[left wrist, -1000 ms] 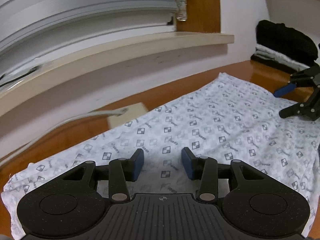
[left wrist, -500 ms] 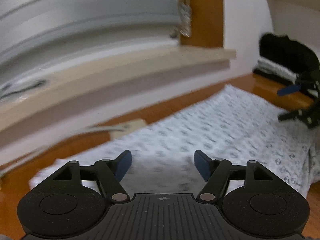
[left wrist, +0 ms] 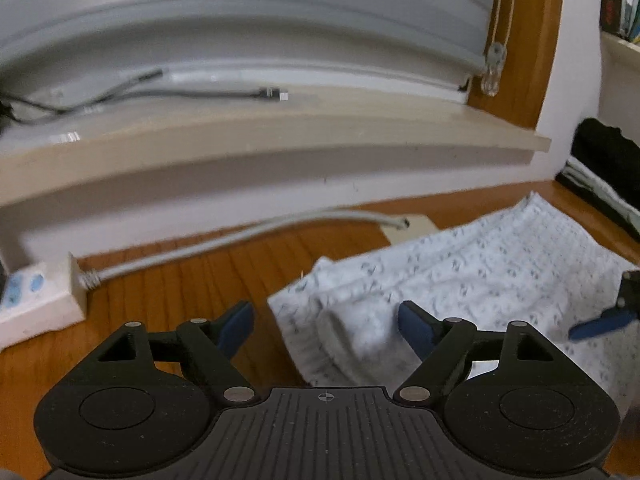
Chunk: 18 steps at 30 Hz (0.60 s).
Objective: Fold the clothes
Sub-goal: 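Pinch the folded shirt edge with the left tool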
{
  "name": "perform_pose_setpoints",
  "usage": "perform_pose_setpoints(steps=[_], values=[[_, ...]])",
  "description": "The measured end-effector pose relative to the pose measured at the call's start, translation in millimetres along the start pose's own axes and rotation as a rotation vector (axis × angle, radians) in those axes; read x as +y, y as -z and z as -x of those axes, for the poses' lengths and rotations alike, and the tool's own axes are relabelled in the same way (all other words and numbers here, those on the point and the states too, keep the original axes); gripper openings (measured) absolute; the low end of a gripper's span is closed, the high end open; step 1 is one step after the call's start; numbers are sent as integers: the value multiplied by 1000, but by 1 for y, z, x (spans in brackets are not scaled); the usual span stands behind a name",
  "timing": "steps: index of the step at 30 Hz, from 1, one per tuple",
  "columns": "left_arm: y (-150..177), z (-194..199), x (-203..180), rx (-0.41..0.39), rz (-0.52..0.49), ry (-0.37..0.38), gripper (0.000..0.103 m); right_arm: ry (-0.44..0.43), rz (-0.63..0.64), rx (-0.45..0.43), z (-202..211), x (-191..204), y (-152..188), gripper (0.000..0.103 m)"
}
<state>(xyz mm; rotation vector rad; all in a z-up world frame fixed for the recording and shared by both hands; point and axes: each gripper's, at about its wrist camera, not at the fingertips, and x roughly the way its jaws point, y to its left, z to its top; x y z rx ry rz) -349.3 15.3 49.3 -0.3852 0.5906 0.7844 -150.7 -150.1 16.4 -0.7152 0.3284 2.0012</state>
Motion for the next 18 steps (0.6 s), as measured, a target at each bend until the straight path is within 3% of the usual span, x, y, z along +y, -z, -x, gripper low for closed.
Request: perform_pose_setpoints(steps=[7, 11, 18], values=[[9, -13, 17, 17, -3, 68, 80, -33, 17, 9, -22, 52, -17, 77], [6, -16, 18, 16, -12, 90, 73, -41, 27, 12, -27, 68, -17, 78], [12, -10, 14, 3, -4, 91, 65, -40, 81, 22, -40, 92, -12, 78]])
